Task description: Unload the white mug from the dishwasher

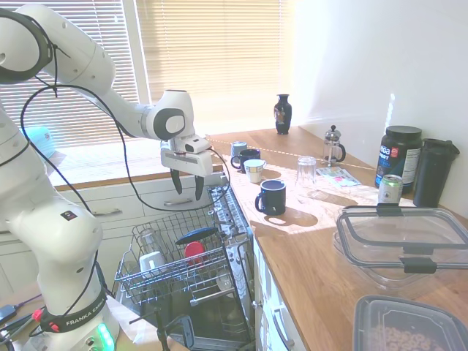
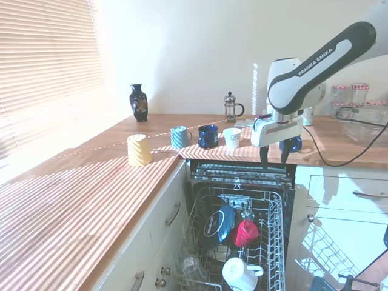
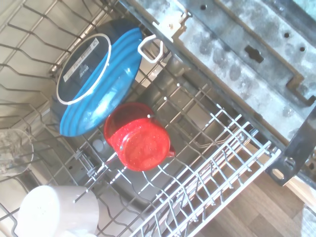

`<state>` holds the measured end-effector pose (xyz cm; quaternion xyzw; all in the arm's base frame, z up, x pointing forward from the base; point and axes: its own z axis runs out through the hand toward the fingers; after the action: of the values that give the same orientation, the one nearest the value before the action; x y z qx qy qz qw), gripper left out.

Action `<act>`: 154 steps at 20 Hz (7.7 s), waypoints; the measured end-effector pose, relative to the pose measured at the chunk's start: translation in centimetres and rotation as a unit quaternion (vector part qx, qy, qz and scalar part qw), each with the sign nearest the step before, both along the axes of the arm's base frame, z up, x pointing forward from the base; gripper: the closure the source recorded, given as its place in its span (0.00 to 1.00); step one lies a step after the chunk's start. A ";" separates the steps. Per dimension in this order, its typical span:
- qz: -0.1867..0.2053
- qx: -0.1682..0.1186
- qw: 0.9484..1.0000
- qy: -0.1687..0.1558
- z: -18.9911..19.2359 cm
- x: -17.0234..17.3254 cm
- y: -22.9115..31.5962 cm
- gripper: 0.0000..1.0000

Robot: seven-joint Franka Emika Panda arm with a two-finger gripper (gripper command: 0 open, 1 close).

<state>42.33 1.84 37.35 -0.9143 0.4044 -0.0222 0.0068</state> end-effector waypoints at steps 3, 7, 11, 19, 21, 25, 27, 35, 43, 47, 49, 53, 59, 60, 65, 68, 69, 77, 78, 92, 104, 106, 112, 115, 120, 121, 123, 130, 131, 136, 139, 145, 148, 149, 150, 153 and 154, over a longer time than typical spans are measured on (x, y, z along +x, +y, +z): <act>0.004 -0.001 1.000 0.004 -0.3 0.0 0.3 0.00; 0.044 -0.012 0.999 0.023 -2.7 0.1 4.2 0.00; 0.084 -0.032 0.995 0.047 -6.5 -0.4 8.7 0.00; 0.151 -0.058 0.983 0.092 -14.6 -1.8 13.5 0.00; 0.171 -0.064 0.978 0.100 -16.5 -2.0 14.9 0.00; 0.218 -0.081 0.966 0.115 -19.9 -1.8 17.3 0.00; 0.238 -0.084 0.960 0.121 -21.0 -1.6 18.1 0.00; 0.295 -0.093 0.939 0.150 -23.7 -1.0 19.9 0.00; 0.330 -0.125 0.920 0.171 -25.9 -0.9 19.8 0.00; 0.344 -0.135 0.913 0.173 -25.9 -1.6 19.9 0.00; 0.345 -0.131 0.914 0.167 -26.9 -2.6 21.0 0.00; 0.345 -0.126 0.914 0.170 -31.8 -5.7 22.9 0.00; 0.349 -0.145 0.910 0.170 -36.7 -7.4 22.2 0.00; 0.348 -0.147 0.910 0.169 -37.0 -7.3 21.9 0.00; 0.347 -0.155 0.911 0.157 -37.0 -6.1 21.6 1.00; 0.349 -0.154 0.911 0.153 -37.0 -5.3 21.9 1.00; 0.350 -0.155 0.911 0.153 -37.1 -5.1 22.0 1.00; 0.353 -0.154 0.910 0.154 -37.6 -4.5 22.6 1.00; 0.352 -0.154 0.910 0.154 -37.6 -4.5 22.6 1.00; 0.343 -0.149 0.914 0.156 -37.6 -4.4 22.6 1.00; 0.342 -0.147 0.916 0.148 -37.0 -4.9 24.1 1.00; 0.338 -0.146 0.918 0.144 -36.6 -5.1 24.5 1.00; 0.324 -0.141 0.928 0.118 -34.5 -5.8 25.1 1.00; 0.317 -0.135 0.933 0.103 -33.2 -6.2 25.1 1.00; 0.301 -0.130 0.942 0.075 -30.9 -6.5 25.6 1.00; 0.299 -0.128 0.943 0.067 -30.5 -6.4 25.5 1.00; 0.294 -0.123 0.946 0.055 -29.6 -6.4 25.4 1.00; 0.277 -0.101 0.956 0.013 -25.6 -6.7 24.5 1.00; 0.273 -0.100 0.957 0.009 -25.1 -6.7 24.2 1.00; 0.251 -0.095 0.963 -0.020 -21.6 -7.3 21.8 1.00; 0.236 -0.087 0.967 -0.044 -18.6 -7.7 20.1 1.00; 0.203 -0.069 0.973 -0.081 -12.4 -7.9 17.7 1.00; 0.179 -0.057 0.978 -0.095 -9.3 -6.9 16.8 1.00; 0.173 -0.054 0.979 -0.098 -8.4 -6.6 16.3 1.00; 0.166 -0.053 0.980 -0.099 -7.6 -6.3 15.5 1.00; 0.146 -0.046 0.983 -0.099 -5.5 -5.2 12.1 1.00; 0.140 -0.043 0.984 -0.098 -4.9 -4.9 10.9 1.00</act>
<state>37.44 12.71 32.47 -0.9547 0.2683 -0.1281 0.0104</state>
